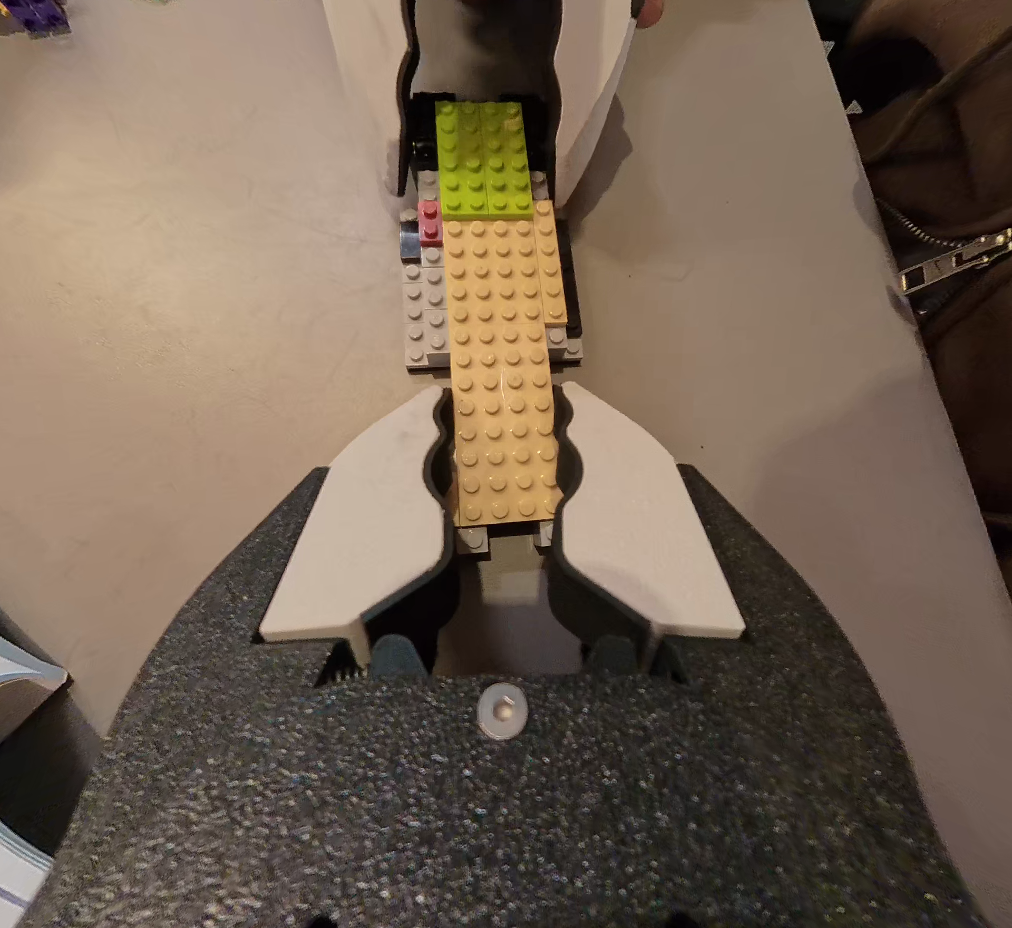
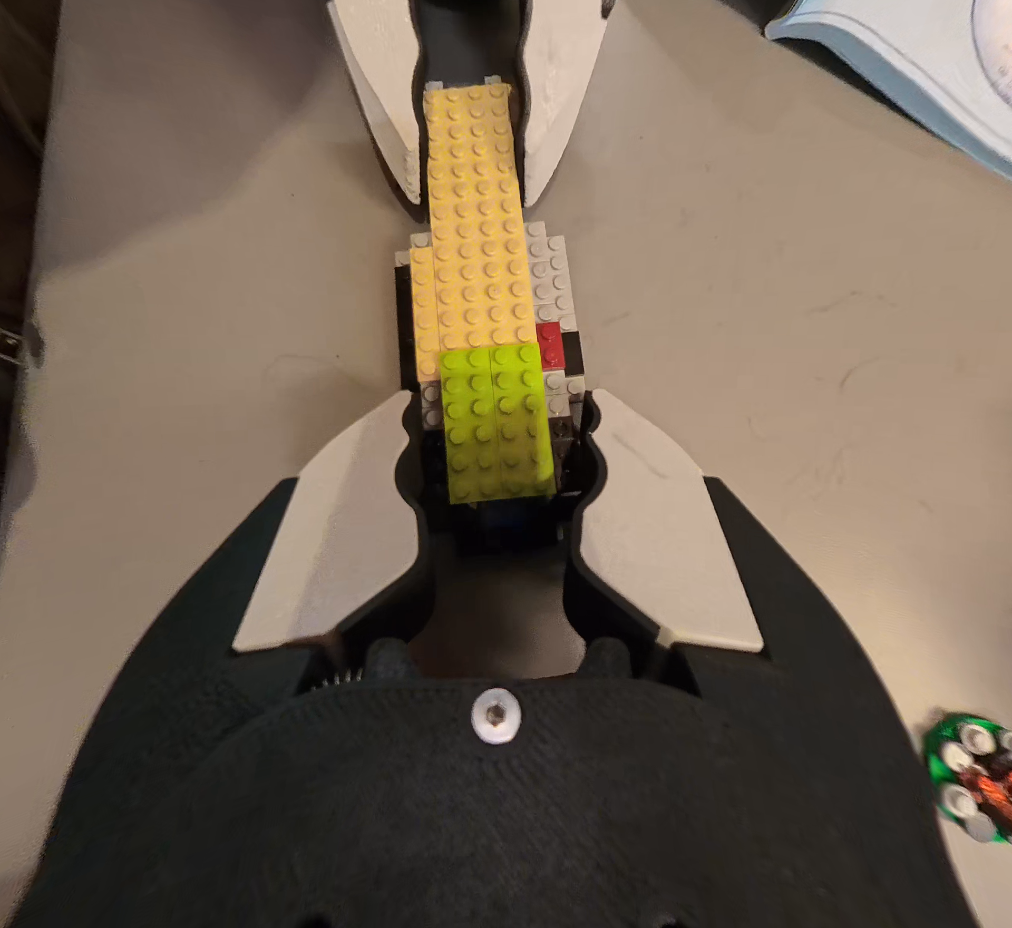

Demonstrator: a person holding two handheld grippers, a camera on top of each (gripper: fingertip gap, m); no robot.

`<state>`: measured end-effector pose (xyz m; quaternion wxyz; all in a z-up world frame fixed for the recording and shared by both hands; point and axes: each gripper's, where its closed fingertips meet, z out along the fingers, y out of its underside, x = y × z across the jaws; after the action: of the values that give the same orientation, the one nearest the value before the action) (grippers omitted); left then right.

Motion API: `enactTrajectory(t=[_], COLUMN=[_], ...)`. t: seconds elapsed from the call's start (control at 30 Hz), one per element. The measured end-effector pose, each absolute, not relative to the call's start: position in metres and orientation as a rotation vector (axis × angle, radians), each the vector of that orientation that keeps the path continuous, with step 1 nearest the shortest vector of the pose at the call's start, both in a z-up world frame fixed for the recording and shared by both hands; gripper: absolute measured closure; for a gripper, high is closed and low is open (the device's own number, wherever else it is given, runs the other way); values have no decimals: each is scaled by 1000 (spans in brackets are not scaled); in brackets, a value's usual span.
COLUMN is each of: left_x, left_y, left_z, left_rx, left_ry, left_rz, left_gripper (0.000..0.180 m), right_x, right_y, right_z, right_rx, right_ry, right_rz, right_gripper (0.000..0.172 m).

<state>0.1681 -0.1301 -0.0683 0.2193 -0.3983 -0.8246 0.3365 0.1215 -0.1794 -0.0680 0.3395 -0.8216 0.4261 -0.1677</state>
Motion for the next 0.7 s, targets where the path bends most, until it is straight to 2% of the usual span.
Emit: enactTrajectory(t=[0.33,0.5,0.7], left_x=[168,168,167], left_y=[-130,-129,-129], left_z=[-68,-68,-68], left_rx=[-1101,-1108,-1115], left_ry=[-2282,-2277,-2272], left_rz=[931,929,926], left_gripper=[146,146,146], right_x=[119,119,122], right_y=[-178,-177,-172], right_z=[-59,-52,-58], right_rx=[-2150,-2115,-2150], right_ry=[1057,1051,1070], right_rz=[-487,-474,-443], right_gripper=[126,137,138])
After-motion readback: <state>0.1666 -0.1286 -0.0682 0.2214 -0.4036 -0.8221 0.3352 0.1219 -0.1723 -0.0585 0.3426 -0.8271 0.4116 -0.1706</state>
